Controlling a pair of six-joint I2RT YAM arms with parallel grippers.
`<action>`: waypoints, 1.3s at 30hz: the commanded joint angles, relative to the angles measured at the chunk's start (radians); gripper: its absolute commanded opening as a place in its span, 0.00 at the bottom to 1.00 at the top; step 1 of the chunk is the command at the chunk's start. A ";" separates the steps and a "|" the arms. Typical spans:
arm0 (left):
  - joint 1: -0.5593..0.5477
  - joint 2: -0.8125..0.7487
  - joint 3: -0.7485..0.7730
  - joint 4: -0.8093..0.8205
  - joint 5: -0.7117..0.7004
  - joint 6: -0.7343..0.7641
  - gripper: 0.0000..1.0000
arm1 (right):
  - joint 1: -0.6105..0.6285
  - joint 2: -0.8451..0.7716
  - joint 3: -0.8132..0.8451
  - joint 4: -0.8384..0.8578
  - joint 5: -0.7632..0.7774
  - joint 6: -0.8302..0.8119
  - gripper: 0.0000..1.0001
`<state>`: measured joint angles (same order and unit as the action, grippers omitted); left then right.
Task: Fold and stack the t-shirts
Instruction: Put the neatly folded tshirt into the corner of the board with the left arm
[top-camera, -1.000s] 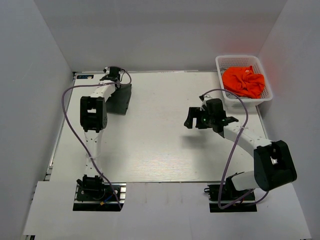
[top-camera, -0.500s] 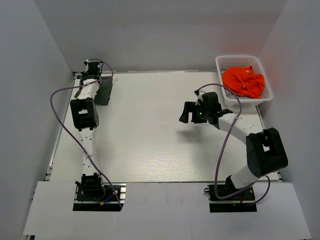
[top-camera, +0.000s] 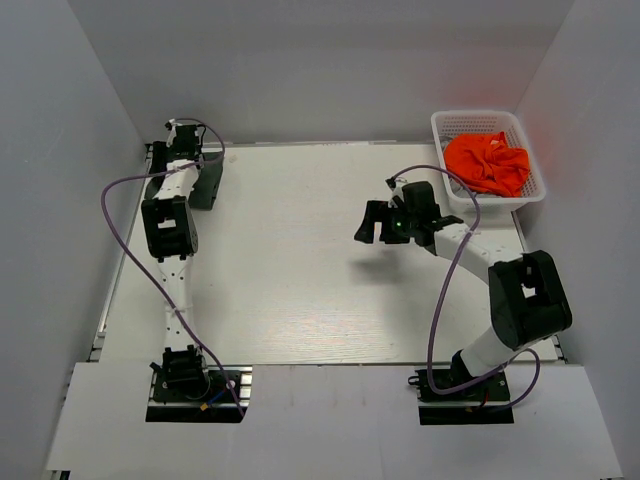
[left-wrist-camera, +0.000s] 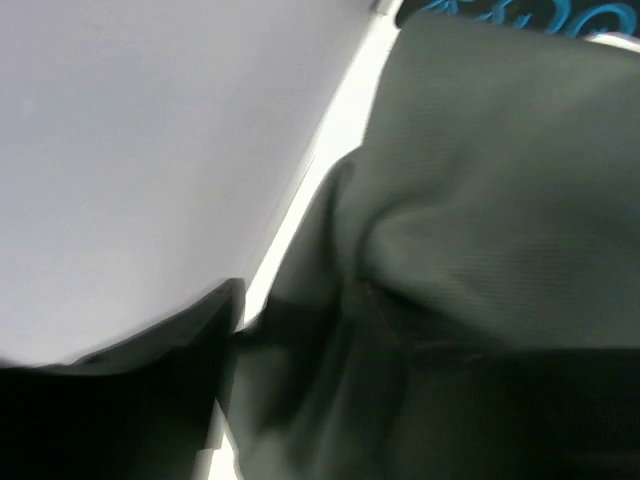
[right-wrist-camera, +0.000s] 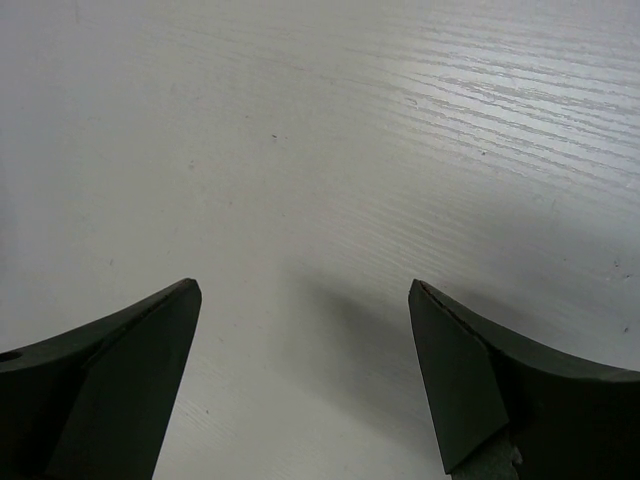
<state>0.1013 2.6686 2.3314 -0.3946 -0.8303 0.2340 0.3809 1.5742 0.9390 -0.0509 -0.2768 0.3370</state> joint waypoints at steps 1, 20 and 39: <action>0.008 -0.157 -0.001 -0.021 -0.082 -0.051 0.77 | 0.004 -0.084 -0.018 0.069 -0.030 0.013 0.90; -0.228 -0.995 -0.813 -0.037 0.798 -0.602 1.00 | 0.003 -0.575 -0.411 0.186 -0.065 0.134 0.90; -0.583 -1.740 -1.744 0.304 0.901 -0.691 1.00 | 0.001 -0.939 -0.686 0.135 0.014 0.149 0.90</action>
<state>-0.4751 0.9676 0.6025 -0.0952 0.0864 -0.4480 0.3817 0.6590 0.2638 0.0433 -0.2699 0.4911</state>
